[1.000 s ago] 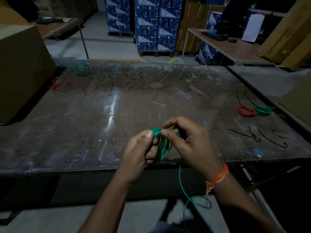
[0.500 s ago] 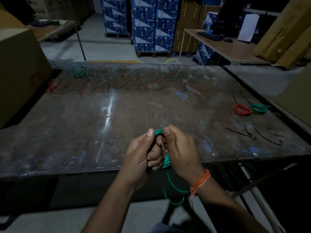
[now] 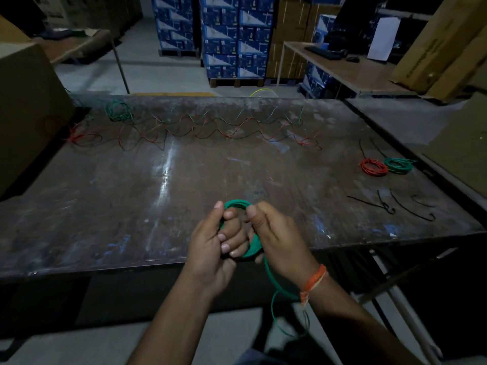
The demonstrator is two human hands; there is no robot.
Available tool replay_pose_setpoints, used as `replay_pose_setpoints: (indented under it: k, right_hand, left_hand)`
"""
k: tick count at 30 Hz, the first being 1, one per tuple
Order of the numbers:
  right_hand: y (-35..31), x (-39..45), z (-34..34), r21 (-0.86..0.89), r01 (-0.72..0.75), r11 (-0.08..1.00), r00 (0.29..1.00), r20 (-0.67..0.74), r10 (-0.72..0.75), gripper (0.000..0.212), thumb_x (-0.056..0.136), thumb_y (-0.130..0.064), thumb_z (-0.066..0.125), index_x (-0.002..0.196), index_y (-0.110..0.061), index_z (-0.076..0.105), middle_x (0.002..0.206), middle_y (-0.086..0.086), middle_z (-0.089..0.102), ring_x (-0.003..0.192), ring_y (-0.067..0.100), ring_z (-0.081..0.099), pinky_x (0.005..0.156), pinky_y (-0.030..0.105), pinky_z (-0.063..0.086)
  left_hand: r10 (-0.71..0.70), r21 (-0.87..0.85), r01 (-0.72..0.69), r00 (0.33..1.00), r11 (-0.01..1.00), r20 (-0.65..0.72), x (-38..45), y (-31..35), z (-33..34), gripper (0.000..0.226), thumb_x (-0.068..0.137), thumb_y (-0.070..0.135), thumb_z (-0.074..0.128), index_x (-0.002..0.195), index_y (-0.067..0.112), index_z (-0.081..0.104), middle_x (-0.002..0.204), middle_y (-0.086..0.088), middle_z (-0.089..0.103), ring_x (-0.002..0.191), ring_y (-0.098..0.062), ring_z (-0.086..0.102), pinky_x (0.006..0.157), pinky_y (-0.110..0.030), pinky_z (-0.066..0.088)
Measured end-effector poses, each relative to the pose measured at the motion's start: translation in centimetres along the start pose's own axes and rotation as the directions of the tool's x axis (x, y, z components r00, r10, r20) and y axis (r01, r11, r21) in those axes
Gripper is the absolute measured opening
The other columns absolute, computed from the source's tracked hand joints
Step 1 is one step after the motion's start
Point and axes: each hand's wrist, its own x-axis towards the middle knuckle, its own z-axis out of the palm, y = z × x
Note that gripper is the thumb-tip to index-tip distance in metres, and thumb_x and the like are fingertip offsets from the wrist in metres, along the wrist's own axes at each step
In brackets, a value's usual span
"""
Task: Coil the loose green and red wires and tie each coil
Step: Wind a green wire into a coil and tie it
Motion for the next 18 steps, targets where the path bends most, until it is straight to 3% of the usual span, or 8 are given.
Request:
replay_pose_setpoints:
  k: [3, 4, 6, 8, 10, 12, 14, 18]
  right_hand:
    - [0.4, -1.4, 0.0, 0.027, -0.128, 0.991, 0.947, 0.299, 0.115, 0.027, 0.107, -0.039, 0.045, 0.107, -0.013, 0.053, 0.067, 0.011, 0.070, 0.041, 0.021, 0.059, 0.044, 0.030, 0.044]
    - [0.6, -1.9, 0.1, -0.023, -0.122, 0.992, 0.922, 0.368, 0.122, 0.024, 0.106, -0.036, 0.048, 0.109, -0.012, 0.052, 0.070, 0.010, 0.072, 0.043, 0.019, 0.060, 0.046, 0.029, 0.045]
    - [0.9, -2.7, 0.1, -0.229, 0.035, 0.973, 0.897, 0.437, 0.070, 0.020, 0.103, -0.036, 0.053, 0.105, -0.017, 0.055, 0.074, 0.005, 0.073, 0.056, 0.018, 0.066, 0.057, 0.031, 0.051]
    - [0.9, -3.2, -0.1, -0.391, 0.221, 0.893, 0.898, 0.440, -0.030, 0.024, 0.098, -0.043, 0.050, 0.100, -0.021, 0.057, 0.079, 0.003, 0.071, 0.076, 0.021, 0.068, 0.069, 0.039, 0.052]
    - [0.3, -3.1, -0.5, -0.383, 0.306, 0.871, 0.898, 0.419, -0.131, 0.025, 0.097, -0.046, 0.046, 0.094, -0.023, 0.056, 0.082, 0.004, 0.068, 0.082, 0.026, 0.066, 0.069, 0.042, 0.049]
    - [-0.6, -2.6, -0.9, -0.335, 0.355, 0.873, 0.898, 0.380, -0.220, 0.021, 0.097, -0.043, 0.050, 0.093, -0.024, 0.058, 0.084, 0.003, 0.069, 0.081, 0.025, 0.065, 0.066, 0.038, 0.048]
    - [-1.5, -2.1, -1.3, -0.260, 0.356, 0.898, 0.909, 0.319, -0.269, 0.013, 0.096, -0.036, 0.057, 0.096, -0.025, 0.063, 0.084, 0.000, 0.071, 0.076, 0.021, 0.066, 0.064, 0.032, 0.048]
    - [-2.1, -1.0, -1.8, -0.197, 0.343, 0.918, 0.927, 0.231, -0.297, 0.012, 0.096, -0.025, 0.064, 0.086, -0.021, 0.067, 0.075, -0.007, 0.069, 0.064, 0.004, 0.060, 0.062, 0.027, 0.048]
  left_hand:
    - [0.050, -0.062, -0.057, 0.994, 0.996, -0.102, 0.9, 0.8, -1.3, 0.037, 0.106, 0.036, 0.034, 0.076, 0.018, 0.045, 0.043, 0.010, 0.028, 0.031, -0.001, 0.025, 0.037, -0.016, 0.017]
    - [0.076, -0.068, -0.086, 0.988, 0.994, -0.133, 1.1, 1.0, -1.6, 0.037, 0.107, 0.036, 0.033, 0.076, 0.019, 0.045, 0.044, 0.010, 0.028, 0.032, -0.002, 0.026, 0.037, -0.016, 0.019]
    - [0.147, -0.033, -0.156, 0.970, 0.987, -0.196, 1.5, 1.1, -2.3, 0.035, 0.107, 0.037, 0.034, 0.078, 0.020, 0.044, 0.047, 0.011, 0.030, 0.036, -0.002, 0.029, 0.038, -0.016, 0.025]
    - [0.272, 0.148, -0.241, 0.930, 0.959, -0.248, 1.6, 0.7, -2.8, 0.034, 0.107, 0.036, 0.036, 0.079, 0.019, 0.046, 0.050, 0.010, 0.035, 0.041, -0.005, 0.035, 0.045, -0.020, 0.032]
    - [0.408, 0.398, -0.301, 0.887, 0.867, -0.218, 1.3, 0.0, -2.7, 0.044, 0.109, 0.033, 0.033, 0.072, 0.020, 0.054, 0.052, 0.005, 0.043, 0.046, -0.011, 0.046, 0.050, -0.025, 0.040]
    - [0.455, 0.556, -0.309, 0.879, 0.772, -0.144, 0.9, -0.7, -2.2, 0.052, 0.109, 0.033, 0.032, 0.070, 0.014, 0.061, 0.052, -0.001, 0.050, 0.049, -0.015, 0.054, 0.051, -0.025, 0.046]
    - [0.474, 0.666, -0.321, 0.879, 0.673, -0.056, 0.6, -1.1, -2.1, 0.050, 0.107, 0.036, 0.036, 0.080, -0.002, 0.054, 0.055, -0.001, 0.054, 0.050, -0.012, 0.054, 0.052, -0.022, 0.046]
    - [0.485, 0.794, -0.362, 0.869, 0.489, 0.097, 0.5, -1.4, -2.8, 0.041, 0.105, 0.039, 0.038, 0.077, 0.010, 0.047, 0.053, 0.005, 0.051, 0.047, -0.008, 0.046, 0.048, -0.024, 0.039]
